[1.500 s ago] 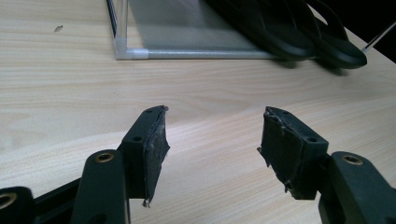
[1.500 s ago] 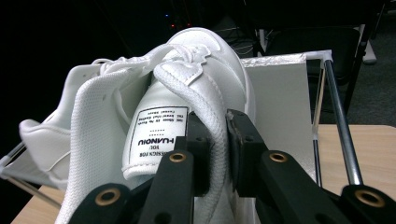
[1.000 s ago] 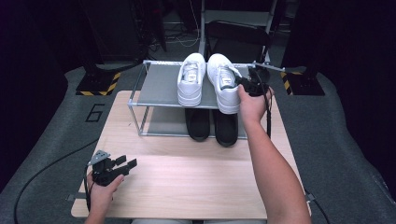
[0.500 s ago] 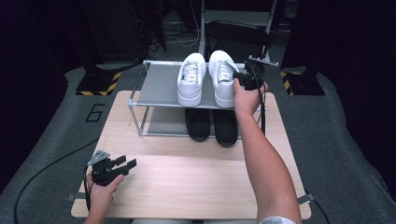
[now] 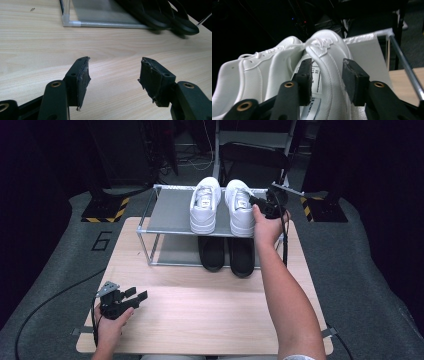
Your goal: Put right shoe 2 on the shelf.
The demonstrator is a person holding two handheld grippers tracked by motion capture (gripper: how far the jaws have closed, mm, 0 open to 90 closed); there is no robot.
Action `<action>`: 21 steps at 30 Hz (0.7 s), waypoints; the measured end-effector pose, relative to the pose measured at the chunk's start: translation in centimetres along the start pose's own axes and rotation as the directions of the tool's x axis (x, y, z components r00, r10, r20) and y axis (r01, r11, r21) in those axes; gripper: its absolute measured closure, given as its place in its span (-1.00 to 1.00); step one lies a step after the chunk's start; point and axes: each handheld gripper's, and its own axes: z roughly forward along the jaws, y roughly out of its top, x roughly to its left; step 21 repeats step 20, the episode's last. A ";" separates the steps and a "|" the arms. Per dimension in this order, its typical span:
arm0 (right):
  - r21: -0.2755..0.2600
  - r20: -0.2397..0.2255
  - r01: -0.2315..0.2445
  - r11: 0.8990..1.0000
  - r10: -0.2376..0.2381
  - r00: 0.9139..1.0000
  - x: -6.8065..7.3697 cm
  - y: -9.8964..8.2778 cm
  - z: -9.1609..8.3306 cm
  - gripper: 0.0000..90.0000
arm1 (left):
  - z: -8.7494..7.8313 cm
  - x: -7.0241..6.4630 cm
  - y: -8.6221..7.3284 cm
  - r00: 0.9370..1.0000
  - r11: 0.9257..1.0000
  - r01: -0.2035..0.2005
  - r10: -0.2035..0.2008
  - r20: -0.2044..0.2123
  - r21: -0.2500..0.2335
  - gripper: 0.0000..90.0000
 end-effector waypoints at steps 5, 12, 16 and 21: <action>-0.025 -0.002 0.112 0.993 -0.112 0.994 0.8 0.6 -2.2 0.21 | 0.2 -0.3 -0.2 1.000 1.000 0.000 0.000 -0.002 -0.008 -0.11; -0.026 -0.064 0.179 0.984 -0.180 0.982 1.3 0.3 -5.7 0.12 | 0.0 -0.3 -0.3 1.000 1.000 -0.008 0.008 0.000 0.008 -0.11; -0.042 -0.110 0.192 0.980 -0.196 0.974 1.0 -1.5 -8.2 0.08 | 0.1 -0.5 -0.4 1.000 1.000 -0.001 0.001 0.000 0.001 -0.11; -0.067 -0.153 0.209 0.976 -0.217 0.964 0.6 -3.7 -10.7 0.03 | 0.2 -0.8 -0.4 1.000 1.000 0.001 -0.001 0.000 -0.002 -0.11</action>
